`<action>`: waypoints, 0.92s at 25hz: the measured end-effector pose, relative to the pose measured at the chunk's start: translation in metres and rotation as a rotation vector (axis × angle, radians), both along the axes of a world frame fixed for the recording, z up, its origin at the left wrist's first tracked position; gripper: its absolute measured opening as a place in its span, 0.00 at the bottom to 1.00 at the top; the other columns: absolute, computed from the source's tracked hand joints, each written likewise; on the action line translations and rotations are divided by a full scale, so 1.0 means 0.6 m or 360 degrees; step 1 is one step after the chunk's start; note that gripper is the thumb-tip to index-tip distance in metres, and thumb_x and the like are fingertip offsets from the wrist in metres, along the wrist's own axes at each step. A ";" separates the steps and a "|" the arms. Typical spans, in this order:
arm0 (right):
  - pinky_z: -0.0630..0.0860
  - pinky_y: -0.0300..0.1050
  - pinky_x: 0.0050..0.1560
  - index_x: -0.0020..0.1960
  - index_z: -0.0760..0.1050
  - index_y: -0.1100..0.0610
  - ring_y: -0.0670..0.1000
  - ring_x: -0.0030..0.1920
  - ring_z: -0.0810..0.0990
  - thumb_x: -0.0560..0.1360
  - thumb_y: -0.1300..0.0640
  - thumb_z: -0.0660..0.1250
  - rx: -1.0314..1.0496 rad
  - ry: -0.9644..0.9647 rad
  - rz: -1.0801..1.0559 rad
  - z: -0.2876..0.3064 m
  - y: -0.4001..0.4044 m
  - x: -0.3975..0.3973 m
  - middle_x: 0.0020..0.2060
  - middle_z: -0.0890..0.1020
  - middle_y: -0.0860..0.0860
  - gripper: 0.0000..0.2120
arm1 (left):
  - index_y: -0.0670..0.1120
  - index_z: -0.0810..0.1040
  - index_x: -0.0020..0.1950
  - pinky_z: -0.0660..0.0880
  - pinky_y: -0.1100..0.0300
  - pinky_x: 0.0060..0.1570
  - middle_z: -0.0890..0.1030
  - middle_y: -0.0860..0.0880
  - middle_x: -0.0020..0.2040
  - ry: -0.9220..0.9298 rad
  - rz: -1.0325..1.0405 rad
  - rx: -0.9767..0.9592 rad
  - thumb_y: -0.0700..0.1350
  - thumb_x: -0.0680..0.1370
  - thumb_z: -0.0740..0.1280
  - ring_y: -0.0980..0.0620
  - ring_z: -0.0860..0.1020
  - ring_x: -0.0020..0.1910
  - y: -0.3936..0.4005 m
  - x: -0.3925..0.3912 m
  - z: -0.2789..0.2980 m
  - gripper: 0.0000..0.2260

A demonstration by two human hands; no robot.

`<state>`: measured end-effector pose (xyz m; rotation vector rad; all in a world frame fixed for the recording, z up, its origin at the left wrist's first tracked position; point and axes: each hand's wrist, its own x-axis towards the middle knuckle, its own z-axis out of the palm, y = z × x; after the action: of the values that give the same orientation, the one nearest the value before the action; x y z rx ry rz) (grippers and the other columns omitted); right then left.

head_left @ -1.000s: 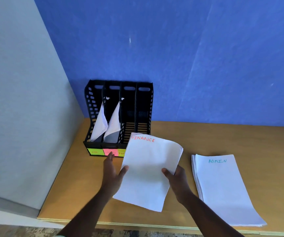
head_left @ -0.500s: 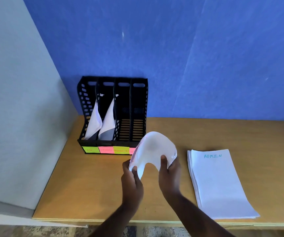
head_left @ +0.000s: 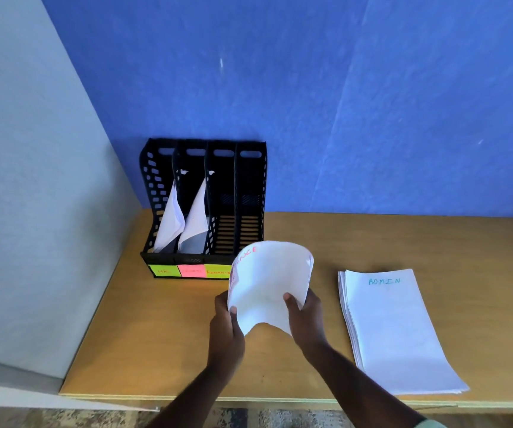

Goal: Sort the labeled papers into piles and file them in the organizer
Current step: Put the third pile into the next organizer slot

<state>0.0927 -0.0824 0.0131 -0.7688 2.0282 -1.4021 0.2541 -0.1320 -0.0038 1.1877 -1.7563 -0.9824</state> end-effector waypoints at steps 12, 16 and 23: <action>0.84 0.55 0.44 0.59 0.78 0.58 0.56 0.48 0.85 0.75 0.30 0.65 0.0247 -0.1051 0.0229 0.208 -0.168 0.016 0.49 0.86 0.54 0.32 | 0.45 0.70 0.71 0.79 0.58 0.55 0.81 0.48 0.60 -0.0423 0.0091 -0.0446 0.32 0.71 0.71 0.48 0.80 0.58 -0.030 0.056 0.088 0.30; 0.79 0.57 0.55 0.59 0.79 0.58 0.61 0.51 0.84 0.68 0.28 0.71 0.0072 -0.1285 0.0600 0.283 -0.180 0.009 0.49 0.85 0.59 0.36 | 0.42 0.71 0.72 0.78 0.59 0.54 0.81 0.45 0.63 -0.0595 0.0072 -0.0613 0.25 0.63 0.74 0.46 0.82 0.58 -0.026 0.051 0.093 0.38; 0.83 0.54 0.48 0.52 0.81 0.66 0.61 0.45 0.86 0.77 0.71 0.64 0.0253 -0.0696 0.0776 0.346 -0.195 -0.023 0.48 0.86 0.62 0.08 | 0.41 0.65 0.76 0.71 0.60 0.66 0.73 0.45 0.73 -0.0558 -0.0014 -0.0728 0.29 0.68 0.71 0.50 0.73 0.70 -0.038 0.037 0.107 0.37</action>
<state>0.0790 -0.1997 0.2209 -0.7446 1.4682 -1.0073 0.2764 -0.1547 0.0601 1.0931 -2.1146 -0.3502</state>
